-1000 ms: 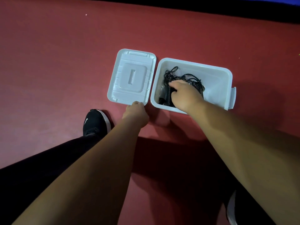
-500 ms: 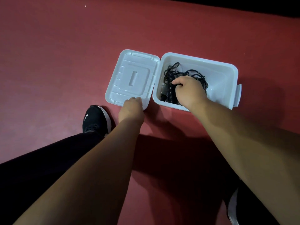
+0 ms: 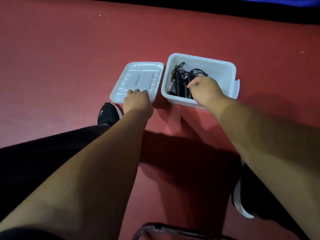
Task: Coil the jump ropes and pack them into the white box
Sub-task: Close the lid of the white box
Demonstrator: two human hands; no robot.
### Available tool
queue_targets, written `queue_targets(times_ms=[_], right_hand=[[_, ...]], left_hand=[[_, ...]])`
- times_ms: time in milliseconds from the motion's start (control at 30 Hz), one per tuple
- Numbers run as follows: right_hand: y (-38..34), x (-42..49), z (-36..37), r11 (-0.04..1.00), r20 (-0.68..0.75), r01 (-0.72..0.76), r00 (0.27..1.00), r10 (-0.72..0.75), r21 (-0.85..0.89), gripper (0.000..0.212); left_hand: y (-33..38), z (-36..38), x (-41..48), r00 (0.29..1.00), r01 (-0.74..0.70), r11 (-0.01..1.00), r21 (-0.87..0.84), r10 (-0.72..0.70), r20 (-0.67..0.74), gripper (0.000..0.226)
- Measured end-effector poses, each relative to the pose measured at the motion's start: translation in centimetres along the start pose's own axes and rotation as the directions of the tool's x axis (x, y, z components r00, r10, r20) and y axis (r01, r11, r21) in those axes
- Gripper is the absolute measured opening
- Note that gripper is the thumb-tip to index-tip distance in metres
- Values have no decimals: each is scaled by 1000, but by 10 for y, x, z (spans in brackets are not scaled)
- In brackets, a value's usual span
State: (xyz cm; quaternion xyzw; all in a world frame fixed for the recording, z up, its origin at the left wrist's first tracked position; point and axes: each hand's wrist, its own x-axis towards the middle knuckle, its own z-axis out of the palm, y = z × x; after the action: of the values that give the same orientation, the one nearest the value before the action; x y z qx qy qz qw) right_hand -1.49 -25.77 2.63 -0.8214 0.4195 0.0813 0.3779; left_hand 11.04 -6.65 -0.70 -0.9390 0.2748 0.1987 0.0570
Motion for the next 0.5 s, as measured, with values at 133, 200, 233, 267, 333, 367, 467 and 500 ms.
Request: queue_targets(times_ms=[133, 200, 233, 267, 333, 367, 467, 500], right_hand=[[-2, -38, -13, 995, 60, 0, 998, 5, -96, 32], [-3, -57, -23, 993, 95, 3, 995, 8, -121, 30], [-4, -66, -28, 992, 107, 4, 994, 9, -129, 29], [-5, -74, -33, 990, 129, 0, 991, 19, -139, 29], [-9, -88, -44, 984, 186, -27, 981, 60, -174, 30], [-10, -94, -49, 981, 197, -30, 978, 68, -194, 30], [-9, -113, -64, 983, 214, -50, 973, 88, -177, 16], [-5, -118, -66, 982, 220, -57, 971, 96, -178, 13]], left_hand=[[5, -27, -33, 999, 12, 1000, 18, -11, -51, 33], [7, -46, -47, 995, 8, 999, 45, -4, -104, 39], [8, -57, -55, 991, 6, 999, 45, 0, -133, 40], [9, -69, -62, 989, 4, 1000, 28, 0, -151, 41], [10, -90, -76, 987, 5, 999, -50, -13, -157, 39], [8, -101, -83, 988, 3, 996, -92, -17, -151, 38], [4, -127, -100, 992, -49, 984, -171, 28, -119, 38], [3, -135, -105, 993, -72, 979, -190, 53, -105, 37]])
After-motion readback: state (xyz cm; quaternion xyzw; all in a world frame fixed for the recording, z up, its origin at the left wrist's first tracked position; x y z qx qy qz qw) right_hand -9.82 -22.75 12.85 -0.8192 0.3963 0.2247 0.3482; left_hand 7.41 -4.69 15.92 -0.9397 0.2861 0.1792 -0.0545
